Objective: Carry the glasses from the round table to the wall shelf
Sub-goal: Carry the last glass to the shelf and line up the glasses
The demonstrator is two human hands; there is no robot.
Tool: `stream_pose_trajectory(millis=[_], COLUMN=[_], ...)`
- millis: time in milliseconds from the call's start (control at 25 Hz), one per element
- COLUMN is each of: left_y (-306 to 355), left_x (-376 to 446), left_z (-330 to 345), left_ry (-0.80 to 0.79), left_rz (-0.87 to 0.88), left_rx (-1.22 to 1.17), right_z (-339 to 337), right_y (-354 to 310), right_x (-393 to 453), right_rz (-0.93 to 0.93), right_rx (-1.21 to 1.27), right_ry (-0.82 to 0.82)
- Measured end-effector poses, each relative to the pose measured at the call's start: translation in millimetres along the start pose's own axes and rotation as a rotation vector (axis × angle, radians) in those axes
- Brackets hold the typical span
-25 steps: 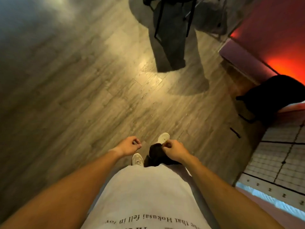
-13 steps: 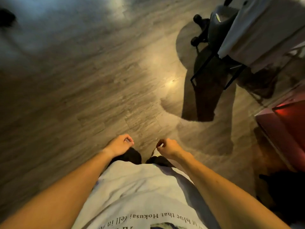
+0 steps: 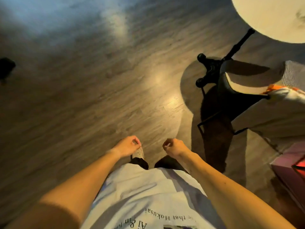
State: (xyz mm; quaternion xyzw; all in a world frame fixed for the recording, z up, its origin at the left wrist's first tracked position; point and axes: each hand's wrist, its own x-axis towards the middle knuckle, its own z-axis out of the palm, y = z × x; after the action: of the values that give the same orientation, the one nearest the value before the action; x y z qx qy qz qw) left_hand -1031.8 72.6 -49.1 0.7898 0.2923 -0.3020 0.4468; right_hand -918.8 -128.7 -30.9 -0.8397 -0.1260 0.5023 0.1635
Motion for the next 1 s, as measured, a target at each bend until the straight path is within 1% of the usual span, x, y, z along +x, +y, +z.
stream_pose_trajectory(millis=[120, 200, 280, 400, 480, 600, 800, 920, 1000], left_y=[68, 115, 158, 235, 295, 373, 510, 587, 638], left_x=[67, 121, 169, 252, 294, 341, 441, 501, 541], left_z=[-66, -97, -122, -159, -184, -216, -255, -269, -275], left_ry=[-0.071, -0.121, -0.145, -0.158, -0.172, -0.167, -0.244, -0.275, -0.308], left_rz=[0.031, 0.055, 0.062, 0.063, 0.082, 0.132, 0.259, 0.369, 0.436], left_rx=[0.089, 0.133, 0.175, 0.222, 0.258, 0.248, 0.322, 0.385, 0.428], right_z=[-75, -124, -170, -265, -333, -419, -553, -616, -652], right_y=[-34, -42, -46, -46, -47, -49, -48, -44, -40], right_x=[44, 83, 121, 181, 207, 232, 283, 316, 335], right_rz=[-0.003, 0.017, 0.028, 0.047, 0.073, 0.077, 0.092, 0.127, 0.198], right_rx=[0.112, 0.170, 0.202, 0.269, 0.314, 0.348, 0.413, 0.466, 0.531], right_ry=[0.063, 0.102, 0.105, 0.161, 0.190, 0.238, 0.303, 0.386, 0.479])
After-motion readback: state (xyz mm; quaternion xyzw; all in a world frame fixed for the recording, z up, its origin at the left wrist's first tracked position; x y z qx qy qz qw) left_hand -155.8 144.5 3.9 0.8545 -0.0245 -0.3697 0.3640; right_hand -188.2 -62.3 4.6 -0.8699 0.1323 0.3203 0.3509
